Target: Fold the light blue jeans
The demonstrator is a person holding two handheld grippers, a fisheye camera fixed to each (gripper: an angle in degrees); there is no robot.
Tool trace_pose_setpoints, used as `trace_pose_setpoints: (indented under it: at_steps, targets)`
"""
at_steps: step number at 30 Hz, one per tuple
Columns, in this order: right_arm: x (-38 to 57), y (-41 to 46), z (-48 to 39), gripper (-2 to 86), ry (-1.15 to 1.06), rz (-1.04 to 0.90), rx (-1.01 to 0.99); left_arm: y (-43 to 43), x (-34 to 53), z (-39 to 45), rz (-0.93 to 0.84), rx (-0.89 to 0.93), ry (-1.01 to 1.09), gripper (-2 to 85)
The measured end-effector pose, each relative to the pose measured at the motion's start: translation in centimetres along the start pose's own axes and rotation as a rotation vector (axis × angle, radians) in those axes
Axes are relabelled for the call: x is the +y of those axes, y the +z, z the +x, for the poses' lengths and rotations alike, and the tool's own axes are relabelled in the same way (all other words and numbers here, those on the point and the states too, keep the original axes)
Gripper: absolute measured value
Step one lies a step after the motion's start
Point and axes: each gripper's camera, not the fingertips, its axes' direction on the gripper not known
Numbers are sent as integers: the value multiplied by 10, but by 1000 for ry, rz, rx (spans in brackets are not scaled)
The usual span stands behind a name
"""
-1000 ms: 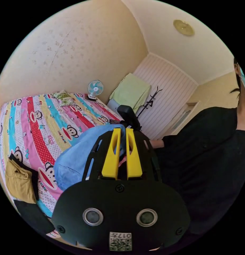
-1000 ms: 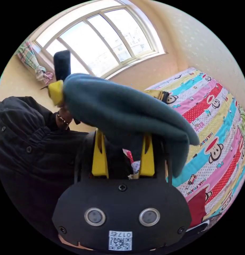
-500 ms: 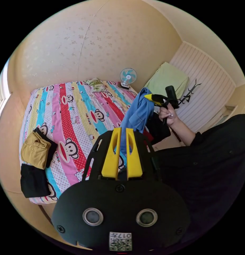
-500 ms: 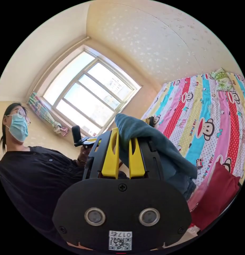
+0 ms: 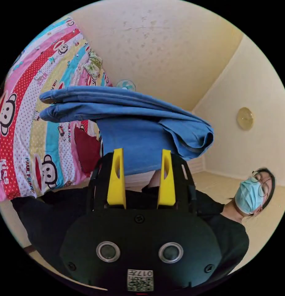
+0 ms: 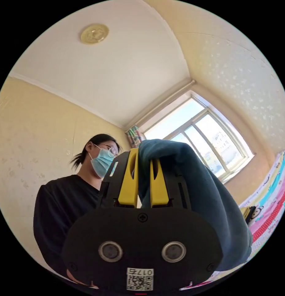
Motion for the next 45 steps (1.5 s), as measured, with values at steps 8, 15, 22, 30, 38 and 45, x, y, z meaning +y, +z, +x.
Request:
trace_pose_setpoints:
  at_steps: [8,15,22,30,38,45]
  targets:
    - [9,77,-15,30,-142,-177,-277,0,-13,-147,365,684,-511,171]
    - [52,84,-12,46,-65,-291,-146,15,-37,-164,364,647,-516,44]
    - [140,57,8,114,431,-639,797,-28,-95,-52,363,594,185,40]
    - [152,82,33,131,388,-209,941,108,-49,74,-96,-452,741,30]
    - [115,242,154,175,280,-710,989,265,23,-20,-436,-673,682,29]
    - [160,216,288,174,867,-736,881,307,73,-45,-509,-634,701,29]
